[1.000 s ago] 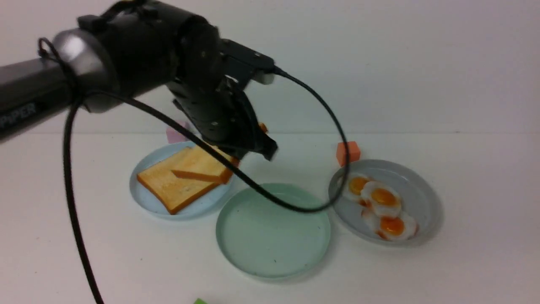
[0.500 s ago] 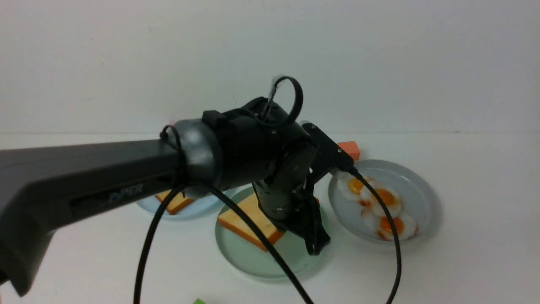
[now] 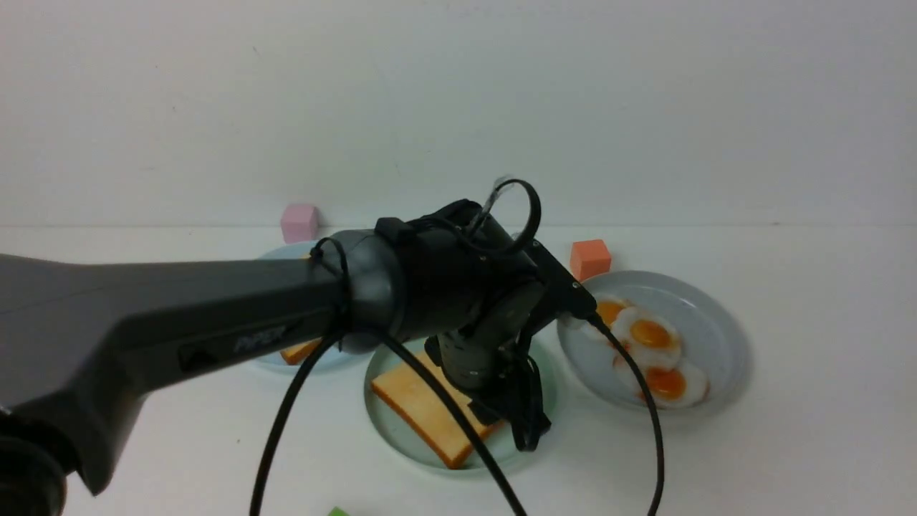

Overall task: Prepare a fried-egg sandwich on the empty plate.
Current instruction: Use the left arm to put a slice of bread into the empty plate in the middle, then use the right arm to grab a fried egg

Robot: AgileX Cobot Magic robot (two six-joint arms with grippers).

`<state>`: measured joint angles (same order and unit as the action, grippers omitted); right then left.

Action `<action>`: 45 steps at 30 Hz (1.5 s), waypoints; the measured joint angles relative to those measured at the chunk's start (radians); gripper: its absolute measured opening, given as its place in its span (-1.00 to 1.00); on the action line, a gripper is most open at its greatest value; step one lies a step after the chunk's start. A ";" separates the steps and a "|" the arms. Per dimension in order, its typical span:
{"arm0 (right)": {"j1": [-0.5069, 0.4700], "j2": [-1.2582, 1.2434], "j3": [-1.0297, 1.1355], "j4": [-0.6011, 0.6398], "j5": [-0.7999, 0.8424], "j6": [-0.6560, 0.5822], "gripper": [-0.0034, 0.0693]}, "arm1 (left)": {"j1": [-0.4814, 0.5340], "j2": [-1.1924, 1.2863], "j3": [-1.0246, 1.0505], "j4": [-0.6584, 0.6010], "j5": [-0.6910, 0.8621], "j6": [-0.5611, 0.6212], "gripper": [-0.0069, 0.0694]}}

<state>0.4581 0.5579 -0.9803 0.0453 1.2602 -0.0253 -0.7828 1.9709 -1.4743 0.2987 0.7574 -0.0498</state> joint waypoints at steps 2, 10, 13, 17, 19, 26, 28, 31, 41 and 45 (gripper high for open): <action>0.000 0.023 0.000 0.000 -0.010 0.000 -0.86 | -0.006 -0.045 0.000 0.000 0.006 -0.032 0.32; 0.000 0.300 0.000 -0.001 -0.152 -0.040 -0.83 | -0.045 -0.444 0.002 -0.048 0.090 -0.178 -0.58; 0.000 0.441 0.000 -0.013 -0.237 -0.053 -0.82 | -0.046 -0.607 0.043 -0.083 0.106 -0.186 -0.85; 0.000 0.648 -0.017 -0.065 -0.338 -0.052 -0.81 | -0.046 -0.811 0.199 -0.109 0.111 -0.191 -0.85; 0.000 0.758 -0.058 -0.083 -0.362 -0.037 -0.79 | -0.046 -0.938 0.326 -0.113 0.108 -0.205 -0.85; -0.047 1.087 -0.244 -0.078 -0.423 -0.032 -0.53 | -0.046 -1.310 0.665 -0.118 -0.018 -0.259 -0.85; -0.069 1.174 -0.303 -0.074 -0.427 -0.032 -0.33 | -0.046 -1.413 0.728 -0.118 -0.059 -0.267 -0.85; -0.096 1.280 -0.373 -0.067 -0.440 -0.032 -0.05 | -0.046 -1.527 0.775 -0.117 -0.078 -0.269 -0.85; -0.150 1.441 -0.482 -0.029 -0.513 -0.006 0.74 | -0.046 -1.566 0.788 -0.113 -0.059 -0.271 -0.85; -0.149 1.492 -0.485 -0.026 -0.558 -0.006 0.83 | -0.046 -1.551 0.788 -0.116 -0.074 -0.272 -0.85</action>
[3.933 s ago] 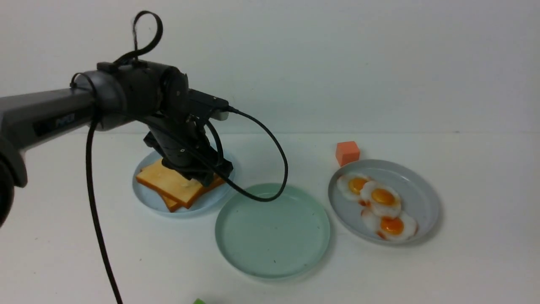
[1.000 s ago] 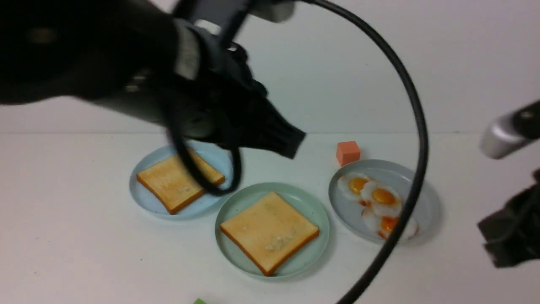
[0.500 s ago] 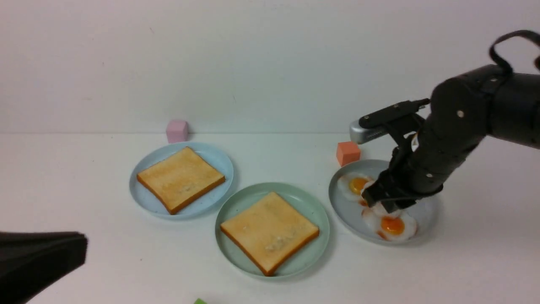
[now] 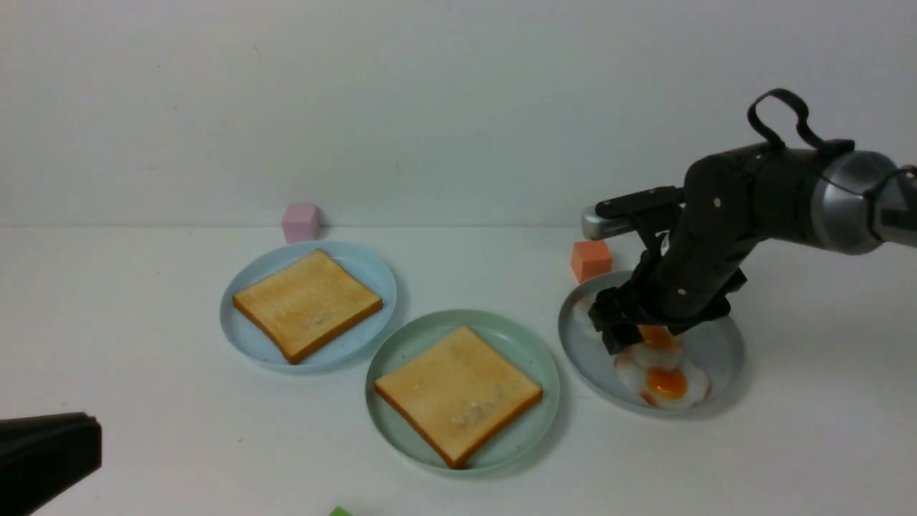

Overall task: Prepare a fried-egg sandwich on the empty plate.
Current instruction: Use the right arm to grab a fried egg

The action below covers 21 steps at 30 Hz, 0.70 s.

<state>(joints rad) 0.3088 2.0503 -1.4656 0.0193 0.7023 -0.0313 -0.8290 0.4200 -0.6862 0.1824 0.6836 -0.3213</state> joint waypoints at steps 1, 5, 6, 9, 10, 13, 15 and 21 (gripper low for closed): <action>0.000 0.003 0.000 0.000 -0.003 0.000 0.83 | 0.000 0.001 0.000 -0.001 -0.002 0.000 -0.85; -0.001 0.041 -0.008 -0.019 -0.034 0.000 0.82 | 0.000 0.001 0.000 -0.011 -0.012 0.000 -0.85; -0.001 0.042 -0.008 -0.019 -0.034 0.000 0.82 | 0.000 0.001 0.000 -0.012 -0.012 0.000 -0.85; -0.001 0.049 -0.013 -0.034 -0.034 0.000 0.74 | 0.000 0.001 0.000 -0.017 -0.014 0.000 -0.85; -0.001 0.049 -0.015 -0.035 -0.034 0.003 0.68 | 0.000 0.001 0.000 -0.022 -0.014 0.000 -0.85; -0.001 0.050 -0.017 -0.046 -0.032 0.003 0.47 | 0.000 0.001 0.000 -0.032 -0.014 0.000 -0.85; 0.000 0.050 -0.020 -0.059 -0.025 0.003 0.43 | 0.000 0.001 0.000 -0.036 -0.014 0.000 -0.85; 0.001 0.037 -0.021 -0.103 0.011 0.003 0.43 | 0.000 0.001 0.000 -0.040 -0.014 0.000 -0.85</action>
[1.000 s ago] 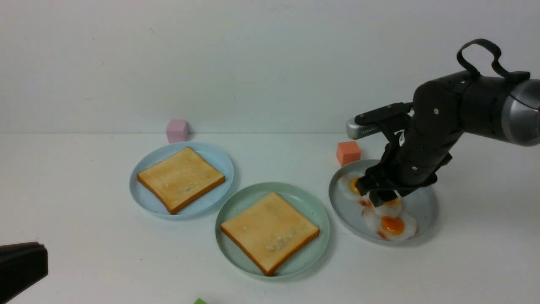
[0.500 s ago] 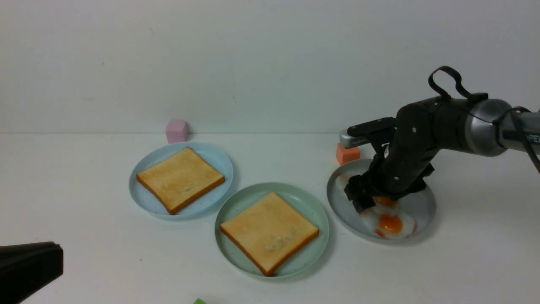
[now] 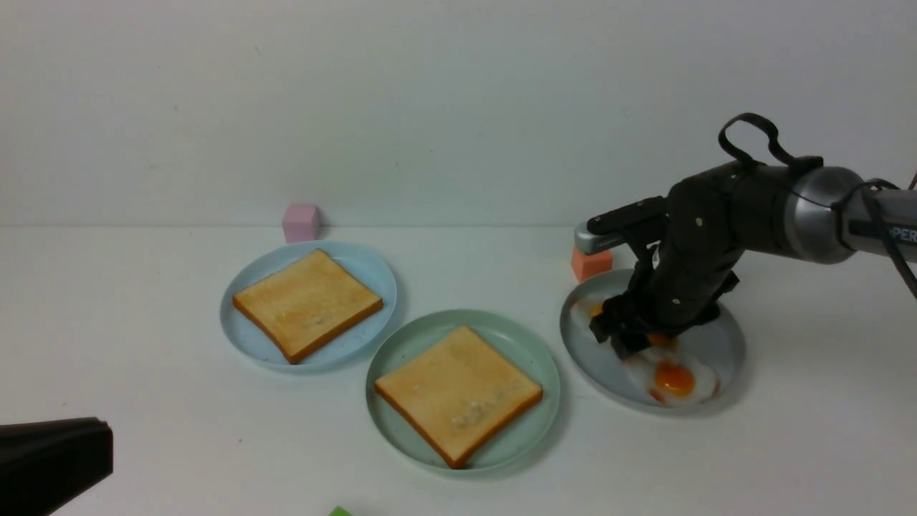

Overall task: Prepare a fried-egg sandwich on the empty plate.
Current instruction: Use the right arm to grab a fried egg

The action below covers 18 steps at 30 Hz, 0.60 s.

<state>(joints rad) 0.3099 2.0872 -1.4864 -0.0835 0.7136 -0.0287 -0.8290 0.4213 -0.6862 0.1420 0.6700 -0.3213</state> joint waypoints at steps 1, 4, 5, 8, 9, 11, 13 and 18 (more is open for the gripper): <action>0.000 -0.007 0.004 -0.017 0.016 0.000 0.42 | 0.000 0.000 0.000 0.000 0.000 0.000 -0.85; 0.000 -0.042 0.011 -0.040 0.048 0.000 0.19 | 0.000 0.000 0.000 -0.005 0.000 0.000 -0.85; 0.000 -0.065 0.011 -0.051 0.052 0.000 -0.20 | 0.000 0.000 0.000 -0.006 0.000 0.000 -0.85; -0.002 -0.104 0.011 -0.077 0.057 0.000 -0.70 | 0.000 0.000 0.000 -0.006 0.000 0.000 -0.85; -0.002 -0.112 0.011 -0.081 0.059 0.000 -0.69 | 0.000 0.000 0.000 -0.006 0.000 0.000 -0.85; -0.002 -0.121 0.011 -0.084 0.065 0.000 -0.68 | 0.000 0.000 0.000 -0.007 0.000 0.000 -0.85; -0.002 -0.123 0.011 -0.088 0.072 0.000 -0.68 | 0.000 0.000 0.000 -0.008 0.000 0.000 -0.85; 0.002 -0.149 0.016 -0.100 0.107 0.001 -0.68 | 0.000 0.000 0.000 -0.010 0.000 0.000 -0.85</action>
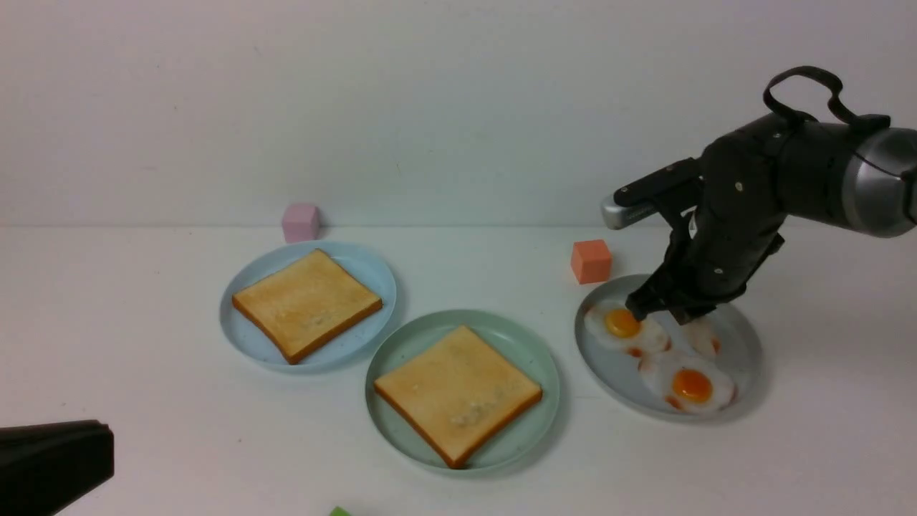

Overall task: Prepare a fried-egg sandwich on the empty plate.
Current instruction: Use the right arm to grab a fried egg, then use the right arm to place the fried egg on the slice of bread in the middle

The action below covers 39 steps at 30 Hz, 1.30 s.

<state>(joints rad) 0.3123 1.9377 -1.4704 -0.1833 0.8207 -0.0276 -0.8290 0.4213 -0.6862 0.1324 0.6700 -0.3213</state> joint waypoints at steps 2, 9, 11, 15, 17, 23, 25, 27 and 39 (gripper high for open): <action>0.015 -0.036 0.000 -0.006 0.011 0.014 -0.68 | 0.000 0.000 0.000 0.000 0.002 0.000 -0.85; 0.199 -0.166 0.001 0.044 0.042 0.063 -0.68 | 0.000 0.000 0.000 0.000 -0.001 0.000 -0.85; 0.273 -0.163 0.001 0.069 0.033 0.065 -0.68 | 0.000 0.000 0.000 0.000 -0.007 0.000 -0.85; 0.350 -0.126 0.001 0.077 -0.011 0.071 -0.68 | 0.000 0.000 0.000 0.000 -0.010 0.000 -0.85; 0.372 -0.098 0.001 0.078 -0.046 0.074 -0.68 | 0.000 0.000 0.000 0.000 -0.018 0.000 -0.85; 0.385 -0.012 -0.037 0.075 -0.092 0.074 -0.68 | 0.000 0.000 0.000 0.000 -0.048 0.000 -0.85; 0.385 0.009 -0.057 0.067 -0.095 0.074 -0.68 | 0.000 0.000 0.000 0.000 -0.055 0.000 -0.85; 0.385 0.043 -0.092 0.060 -0.094 0.074 -0.68 | 0.000 0.000 0.000 0.000 -0.057 0.000 -0.85; 0.385 0.099 -0.111 0.003 -0.084 0.074 -0.68 | 0.000 0.000 0.000 0.000 -0.060 0.000 -0.85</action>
<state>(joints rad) 0.6975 2.0362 -1.5817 -0.1806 0.7364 0.0467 -0.8290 0.4213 -0.6862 0.1324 0.6100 -0.3213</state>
